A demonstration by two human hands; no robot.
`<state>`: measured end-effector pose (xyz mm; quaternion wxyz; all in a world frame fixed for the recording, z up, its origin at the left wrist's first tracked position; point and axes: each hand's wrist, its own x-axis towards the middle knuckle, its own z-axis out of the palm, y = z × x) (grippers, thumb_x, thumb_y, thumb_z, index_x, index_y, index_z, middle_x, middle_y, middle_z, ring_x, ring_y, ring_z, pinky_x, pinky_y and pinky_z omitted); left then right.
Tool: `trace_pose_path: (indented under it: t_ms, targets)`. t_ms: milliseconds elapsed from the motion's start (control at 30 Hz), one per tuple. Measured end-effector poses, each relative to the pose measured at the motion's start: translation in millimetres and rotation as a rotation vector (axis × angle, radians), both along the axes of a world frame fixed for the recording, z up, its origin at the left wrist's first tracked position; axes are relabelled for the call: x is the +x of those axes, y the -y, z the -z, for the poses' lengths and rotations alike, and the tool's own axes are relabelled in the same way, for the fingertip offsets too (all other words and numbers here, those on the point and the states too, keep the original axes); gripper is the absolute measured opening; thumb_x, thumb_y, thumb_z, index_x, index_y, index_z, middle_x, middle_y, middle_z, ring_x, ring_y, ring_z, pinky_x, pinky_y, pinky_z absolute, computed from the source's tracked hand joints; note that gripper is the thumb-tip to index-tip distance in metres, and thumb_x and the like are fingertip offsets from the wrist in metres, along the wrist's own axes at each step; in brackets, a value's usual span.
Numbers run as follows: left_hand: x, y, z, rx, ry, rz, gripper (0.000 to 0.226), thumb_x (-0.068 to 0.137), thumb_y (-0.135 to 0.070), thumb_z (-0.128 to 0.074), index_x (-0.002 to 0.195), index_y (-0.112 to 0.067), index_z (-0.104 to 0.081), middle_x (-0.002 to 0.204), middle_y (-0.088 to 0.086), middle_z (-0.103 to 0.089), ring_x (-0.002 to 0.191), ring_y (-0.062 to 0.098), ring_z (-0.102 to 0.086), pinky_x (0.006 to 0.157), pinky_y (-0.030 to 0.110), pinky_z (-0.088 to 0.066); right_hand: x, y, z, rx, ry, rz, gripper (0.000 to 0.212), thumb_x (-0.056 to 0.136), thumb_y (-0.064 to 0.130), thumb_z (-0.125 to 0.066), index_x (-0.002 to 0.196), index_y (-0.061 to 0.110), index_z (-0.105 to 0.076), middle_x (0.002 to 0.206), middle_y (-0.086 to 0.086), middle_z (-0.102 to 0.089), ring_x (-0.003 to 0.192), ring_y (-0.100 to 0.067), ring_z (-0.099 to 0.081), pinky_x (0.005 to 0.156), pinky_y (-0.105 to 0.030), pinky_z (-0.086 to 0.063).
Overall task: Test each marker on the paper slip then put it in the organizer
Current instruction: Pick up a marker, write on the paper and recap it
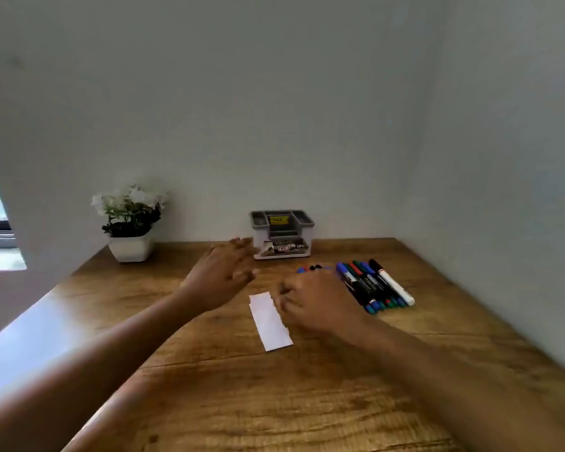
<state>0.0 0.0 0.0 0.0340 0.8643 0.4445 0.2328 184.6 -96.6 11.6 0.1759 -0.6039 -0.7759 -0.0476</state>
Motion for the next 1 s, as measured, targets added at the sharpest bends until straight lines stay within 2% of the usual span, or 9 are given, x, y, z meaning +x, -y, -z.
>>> trace_pose_path:
  t_ms: [67, 167, 333, 433, 567, 767, 867, 933, 1000]
  targets:
    - [-10.4, -0.3, 12.2, -0.163, -0.124, 0.123, 0.049, 0.097, -0.040, -0.046, 0.145, -0.032, -0.037, 0.155, -0.009, -0.027, 0.143, 0.012, -0.024, 0.118, 0.038, -0.020, 1.5, 0.7, 13.3, -0.087, 0.062, -0.057, 0.031, 0.091, 0.044, -0.048, 0.111, 0.025, -0.063, 0.110, 0.004, -0.068, 0.099, -0.014, -0.060, 0.093, -0.038, -0.045]
    - [-24.5, -1.9, 26.3, -0.283, -0.263, 0.214, 0.046, 0.097, -0.047, -0.042, 0.143, -0.039, -0.037, 0.151, -0.015, -0.034, 0.138, 0.005, -0.032, 0.116, 0.036, -0.027, 3.4, 1.4, 23.3, -0.125, 0.043, -0.119, 0.039, 0.089, 0.048, -0.051, 0.121, 0.028, -0.057, 0.123, 0.006, -0.061, 0.110, -0.012, -0.054, 0.098, -0.034, -0.041]
    - [-22.8, 7.8, 22.6, -0.234, -0.334, 0.216, 0.050, 0.096, -0.053, -0.033, 0.145, -0.042, -0.030, 0.151, -0.021, -0.030, 0.139, 0.002, -0.028, 0.116, 0.031, -0.024, 9.2, -1.1, 28.0, -0.136, 0.098, -0.217, 0.040, 0.093, 0.047, -0.045, 0.129, 0.031, -0.053, 0.133, 0.009, -0.055, 0.124, -0.009, -0.044, 0.100, -0.030, -0.029]
    - [-21.4, 14.6, 21.2, -0.214, -0.333, 0.237, 0.071, 0.080, -0.074, -0.016, 0.145, -0.046, -0.025, 0.151, -0.020, -0.032, 0.137, 0.002, -0.032, 0.114, 0.031, -0.030, 22.1, -1.6, 29.4, -0.190, 0.115, -0.264, 0.041, 0.094, 0.045, -0.045, 0.133, 0.032, -0.050, 0.138, 0.010, -0.051, 0.127, -0.008, -0.041, 0.103, -0.032, -0.030]
    - [-19.5, 19.1, 24.5, -0.176, -0.302, 0.393, 0.043, 0.095, -0.054, -0.035, 0.137, -0.047, -0.041, 0.145, -0.029, -0.036, 0.134, -0.009, -0.030, 0.114, 0.030, -0.029, 45.9, 2.2, 27.9, -0.259, 0.132, -0.333, 0.044, 0.093, 0.048, -0.042, 0.134, 0.034, -0.049, 0.141, 0.011, -0.048, 0.131, -0.006, -0.036, 0.108, -0.035, -0.030]
    - [-22.3, 20.8, 27.4, -0.160, -0.270, 0.518, 0.046, 0.093, -0.053, -0.031, 0.136, -0.047, -0.044, 0.144, -0.032, -0.037, 0.137, -0.012, -0.024, 0.115, 0.031, -0.030, 64.7, 7.6, 18.0, -0.339, 0.166, -0.391, 0.043, 0.090, 0.049, -0.047, 0.131, 0.037, -0.052, 0.143, 0.017, -0.044, 0.133, -0.001, -0.028, 0.107, -0.025, -0.022]
    - [-22.0, 21.8, 29.3, -0.136, -0.244, 0.553, 0.046, 0.094, -0.052, -0.033, 0.137, -0.044, -0.046, 0.145, -0.029, -0.039, 0.137, -0.008, -0.027, 0.113, 0.035, -0.034, 68.0, 6.9, 7.8, -0.307, 0.000, -0.311, 0.031, 0.086, 0.042, -0.061, 0.115, 0.032, -0.066, 0.130, 0.018, -0.055, 0.123, 0.001, -0.040, 0.102, -0.026, -0.032]
    - [-21.2, 22.0, 30.3, -0.122, -0.226, 0.573, 0.045, 0.095, -0.052, -0.034, 0.137, -0.041, -0.047, 0.145, -0.026, -0.041, 0.137, -0.006, -0.030, 0.112, 0.037, -0.036, 72.6, 1.5, 1.7, -0.101, -0.178, -0.151, 0.022, 0.083, 0.038, -0.066, 0.102, 0.029, -0.072, 0.104, 0.018, -0.065, 0.104, -0.001, -0.053, 0.085, -0.022, -0.042]
    - [-20.8, 22.1, 30.7, -0.111, -0.215, 0.577, 0.045, 0.095, -0.051, -0.034, 0.137, -0.040, -0.048, 0.145, -0.025, -0.042, 0.137, -0.005, -0.031, 0.111, 0.037, -0.037, 72.6, -8.8, -1.9, 0.053, -0.176, 0.019, 0.015, 0.084, 0.037, -0.066, 0.094, 0.028, -0.072, 0.084, 0.017, -0.060, 0.087, -0.006, -0.051, 0.065, -0.017, -0.034]
